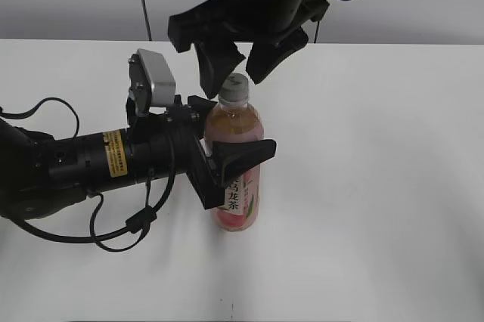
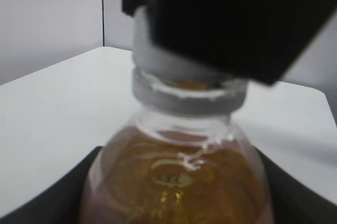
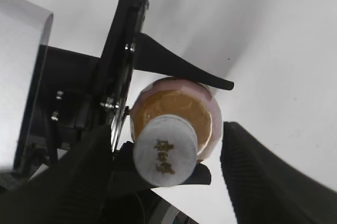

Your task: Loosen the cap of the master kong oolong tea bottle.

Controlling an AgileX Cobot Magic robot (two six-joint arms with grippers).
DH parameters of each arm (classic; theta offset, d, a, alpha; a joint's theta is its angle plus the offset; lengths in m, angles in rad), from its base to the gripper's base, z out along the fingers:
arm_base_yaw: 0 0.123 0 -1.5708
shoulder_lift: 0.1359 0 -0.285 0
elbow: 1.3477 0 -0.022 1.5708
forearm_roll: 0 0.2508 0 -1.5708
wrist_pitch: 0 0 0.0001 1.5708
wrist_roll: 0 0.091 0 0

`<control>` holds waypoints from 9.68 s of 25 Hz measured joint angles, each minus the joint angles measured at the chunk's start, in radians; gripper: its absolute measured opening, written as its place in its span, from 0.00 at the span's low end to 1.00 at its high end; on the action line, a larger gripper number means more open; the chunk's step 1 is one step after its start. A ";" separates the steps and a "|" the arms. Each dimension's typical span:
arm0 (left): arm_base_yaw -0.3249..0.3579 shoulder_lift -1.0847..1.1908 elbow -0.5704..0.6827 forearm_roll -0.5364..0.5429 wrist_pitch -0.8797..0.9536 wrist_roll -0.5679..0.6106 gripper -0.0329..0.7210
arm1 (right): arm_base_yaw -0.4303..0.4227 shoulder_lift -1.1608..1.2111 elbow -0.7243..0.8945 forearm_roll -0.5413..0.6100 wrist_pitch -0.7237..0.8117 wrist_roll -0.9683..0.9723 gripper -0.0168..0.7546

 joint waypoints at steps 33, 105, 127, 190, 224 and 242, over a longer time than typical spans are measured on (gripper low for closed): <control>0.000 0.000 0.000 0.000 0.000 0.000 0.65 | 0.000 0.004 0.000 0.008 0.000 -0.725 0.38; 0.000 0.001 -0.001 -0.006 0.002 -0.003 0.65 | 0.002 -0.039 0.001 -0.104 -0.002 -2.612 0.37; 0.000 0.001 -0.001 -0.005 0.002 -0.003 0.65 | -0.373 -0.011 0.001 -0.137 -0.002 -1.140 0.37; 0.000 0.001 -0.001 -0.008 0.002 -0.002 0.65 | -0.465 -0.637 0.902 -0.138 -0.194 -0.081 0.60; 0.000 0.001 -0.001 0.000 0.004 0.000 0.68 | -0.465 -1.777 1.258 -0.136 -0.148 -0.131 0.60; 0.000 -0.079 -0.001 0.006 0.004 -0.022 0.83 | -0.465 -1.777 1.260 -0.136 -0.147 -0.131 0.60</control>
